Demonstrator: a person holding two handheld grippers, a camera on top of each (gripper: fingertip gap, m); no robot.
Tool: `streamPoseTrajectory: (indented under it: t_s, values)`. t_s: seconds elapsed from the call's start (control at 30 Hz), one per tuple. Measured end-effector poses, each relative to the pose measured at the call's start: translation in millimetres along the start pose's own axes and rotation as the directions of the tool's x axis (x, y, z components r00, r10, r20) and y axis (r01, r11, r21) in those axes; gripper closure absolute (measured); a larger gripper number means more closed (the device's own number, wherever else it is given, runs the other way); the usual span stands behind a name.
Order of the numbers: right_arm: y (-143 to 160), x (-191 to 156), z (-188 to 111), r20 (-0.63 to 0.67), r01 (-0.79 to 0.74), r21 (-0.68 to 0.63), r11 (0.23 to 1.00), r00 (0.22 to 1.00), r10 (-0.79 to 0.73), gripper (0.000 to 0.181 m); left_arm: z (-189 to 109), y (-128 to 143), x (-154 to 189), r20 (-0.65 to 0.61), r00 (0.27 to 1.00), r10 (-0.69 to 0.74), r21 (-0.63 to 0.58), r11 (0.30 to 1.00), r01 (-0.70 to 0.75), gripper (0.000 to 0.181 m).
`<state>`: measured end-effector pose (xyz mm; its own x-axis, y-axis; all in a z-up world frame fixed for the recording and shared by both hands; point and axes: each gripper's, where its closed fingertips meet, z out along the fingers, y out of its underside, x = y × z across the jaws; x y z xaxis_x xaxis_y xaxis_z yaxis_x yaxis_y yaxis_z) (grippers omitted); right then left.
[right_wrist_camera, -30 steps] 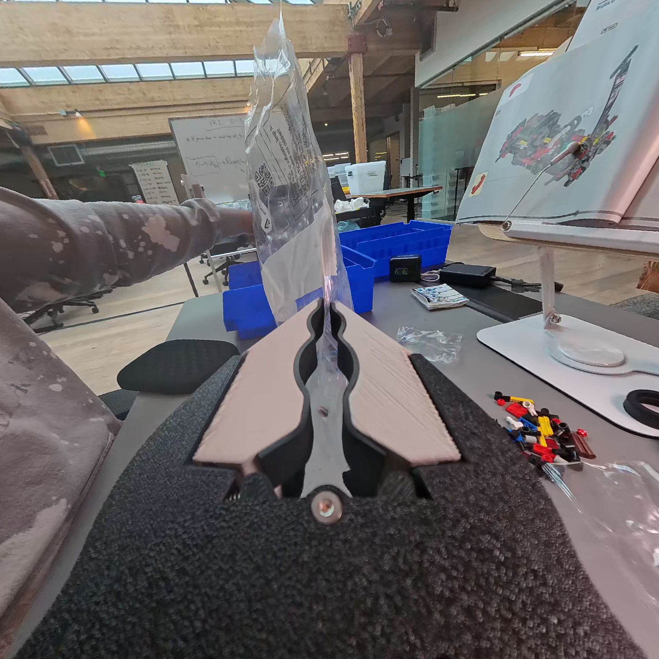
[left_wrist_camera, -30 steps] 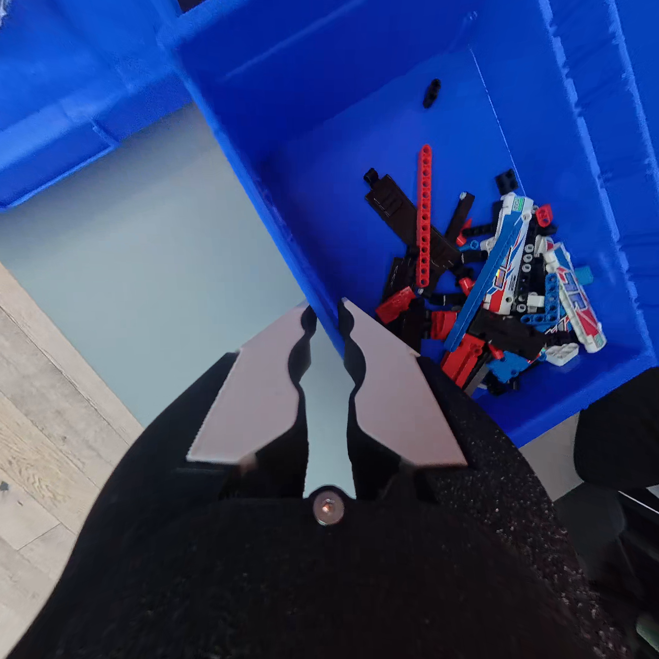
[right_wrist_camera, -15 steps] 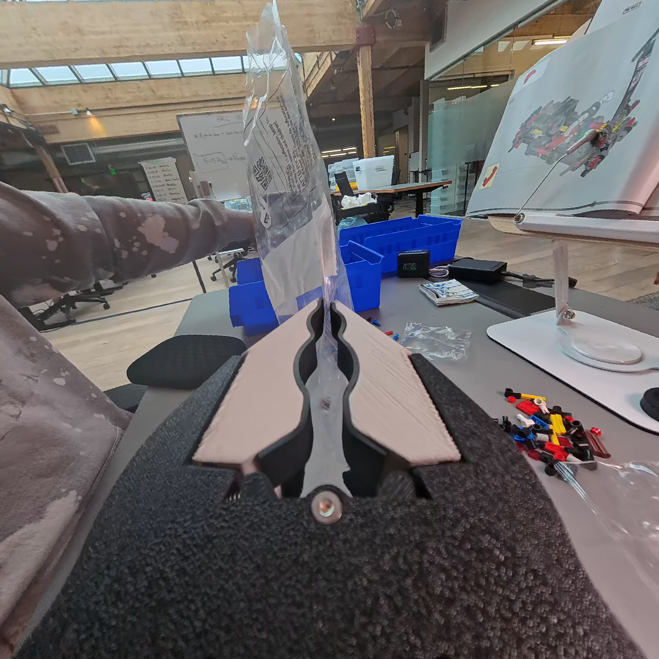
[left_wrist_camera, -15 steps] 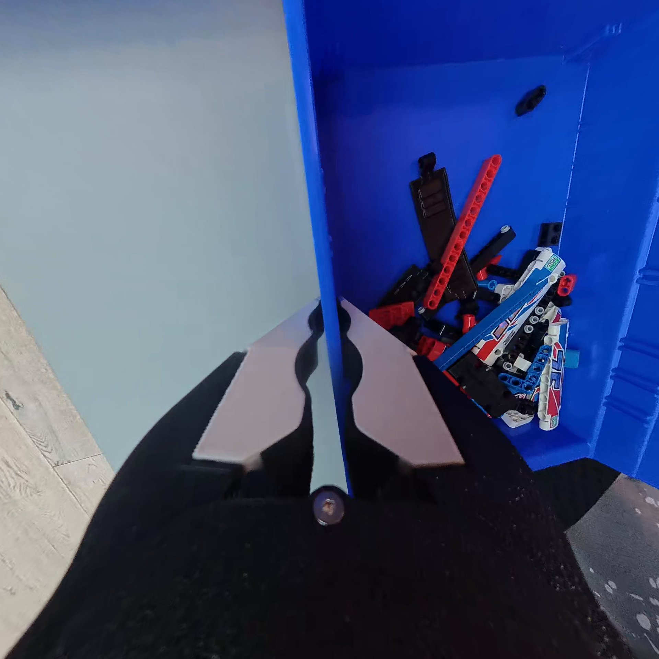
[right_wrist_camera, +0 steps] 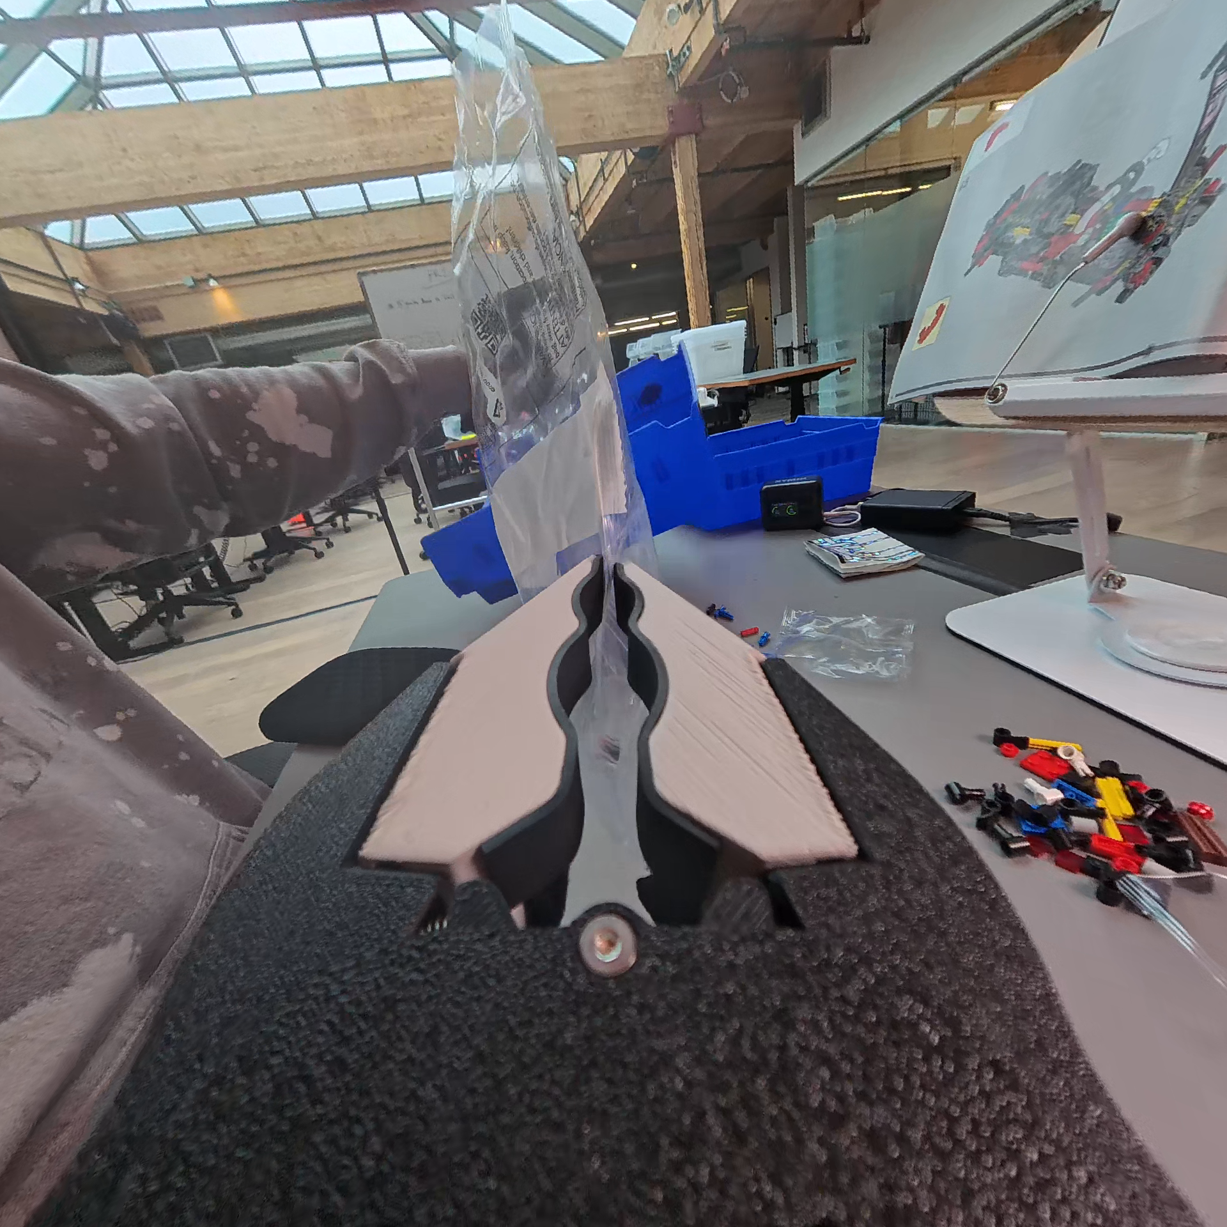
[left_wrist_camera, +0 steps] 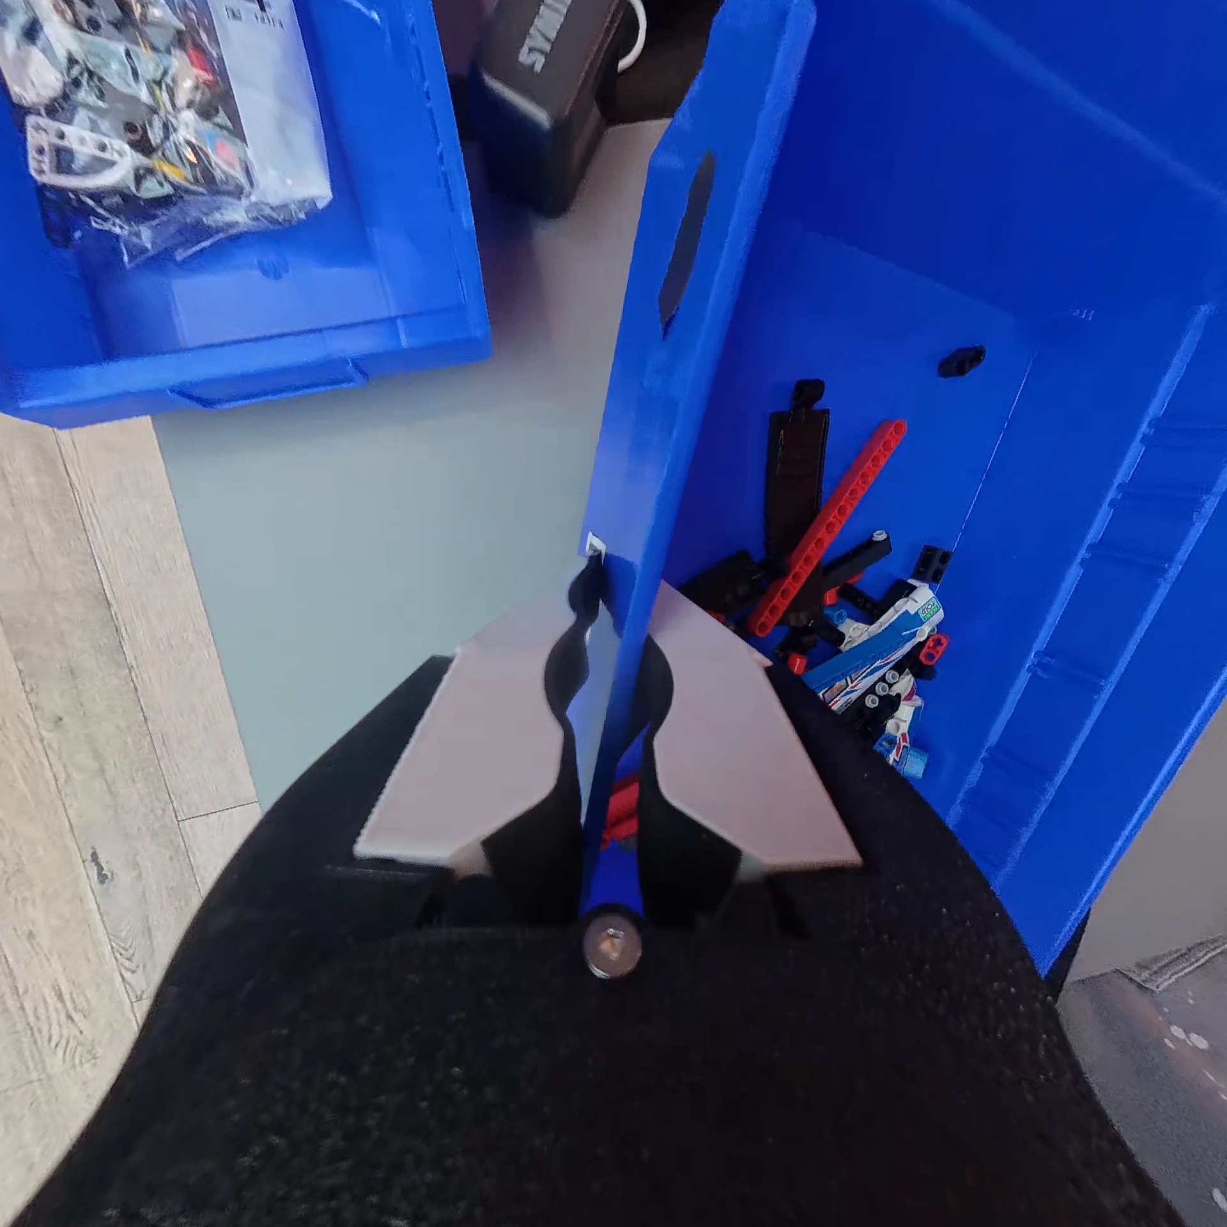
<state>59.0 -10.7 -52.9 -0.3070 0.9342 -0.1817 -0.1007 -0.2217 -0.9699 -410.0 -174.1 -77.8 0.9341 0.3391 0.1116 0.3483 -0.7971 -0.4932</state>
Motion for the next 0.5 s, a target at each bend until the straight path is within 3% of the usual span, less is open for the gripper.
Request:
streamPoseTrajectory:
  t_s: [0.03,0.23,0.5]
  values:
    - [1.0,0.5,0.2,-0.002,-0.003,0.017,1.000,1.000,0.003,0.179,-7.1,-8.1,4.0,-0.001,1.000,0.007,0.016,1.000,-0.007,0.179]
    - [7.3,9.8,1.7,-0.030,-0.020,0.100,0.995,0.999,0.023,0.180,-59.9,-65.2,38.6,0.027,0.995,0.096,0.122,0.988,-0.098,0.179]
    - [16.3,19.3,3.9,-0.101,0.033,0.076,0.997,0.995,-0.025,0.180,-122.0,-135.8,109.9,-0.016,0.982,0.187,0.279,0.944,-0.175,0.179]
